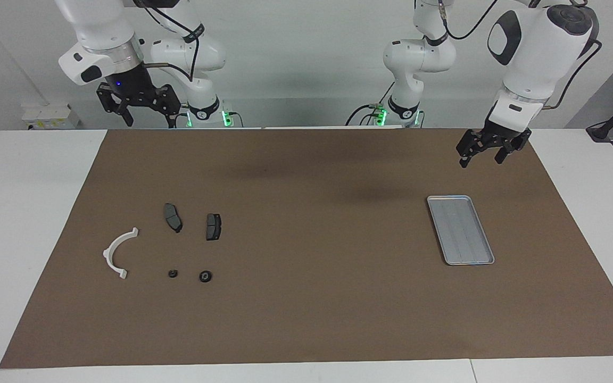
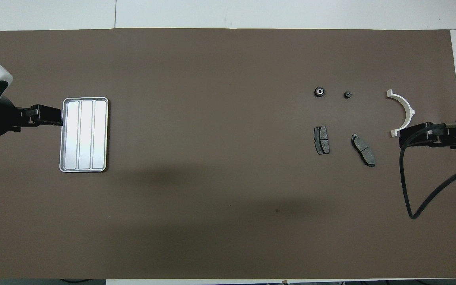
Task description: Pick bearing gear from pile to tray
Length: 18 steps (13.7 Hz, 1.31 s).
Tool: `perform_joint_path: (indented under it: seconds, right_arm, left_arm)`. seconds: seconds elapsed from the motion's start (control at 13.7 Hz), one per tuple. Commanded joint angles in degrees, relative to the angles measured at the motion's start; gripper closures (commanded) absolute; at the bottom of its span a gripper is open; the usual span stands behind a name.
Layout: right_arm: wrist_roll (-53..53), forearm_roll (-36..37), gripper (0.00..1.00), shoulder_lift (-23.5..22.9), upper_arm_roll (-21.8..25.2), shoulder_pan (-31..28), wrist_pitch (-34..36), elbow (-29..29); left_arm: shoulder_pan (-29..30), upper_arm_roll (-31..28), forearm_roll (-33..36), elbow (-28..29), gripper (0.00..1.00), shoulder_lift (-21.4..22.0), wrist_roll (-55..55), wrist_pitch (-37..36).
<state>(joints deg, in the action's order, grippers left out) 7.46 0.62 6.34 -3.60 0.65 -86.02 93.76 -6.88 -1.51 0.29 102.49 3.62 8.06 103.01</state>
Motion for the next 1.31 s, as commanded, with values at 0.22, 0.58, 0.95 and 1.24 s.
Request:
perform_joint_path:
  seconds: [0.22, 0.58, 0.95, 1.24]
  right_arm:
    - [0.01, -2.73, 0.00, 0.25, -0.09, -0.30, -1.78, 0.02]
    - [-0.16, -4.49, 0.00, 0.69, 0.17, -0.57, -1.87, -0.25]
    - [-0.42, -4.40, 0.00, 0.95, -0.09, -0.21, -1.96, 0.02]
    - [-0.69, -5.89, 0.00, 1.56, -0.09, -0.30, -1.78, 1.07]
  left_arm:
    - [0.46, 0.19, -0.47, 2.80, 0.00, 2.10, -1.03, 1.67]
    - [0.38, 0.19, -0.47, 3.07, 0.00, 2.10, -1.03, 1.85]
    - [-0.15, 0.19, -0.55, 3.33, 0.00, 2.10, -0.50, 2.72]
    - [-0.15, 0.28, -0.47, 3.95, 0.00, 2.54, -1.12, 2.20]
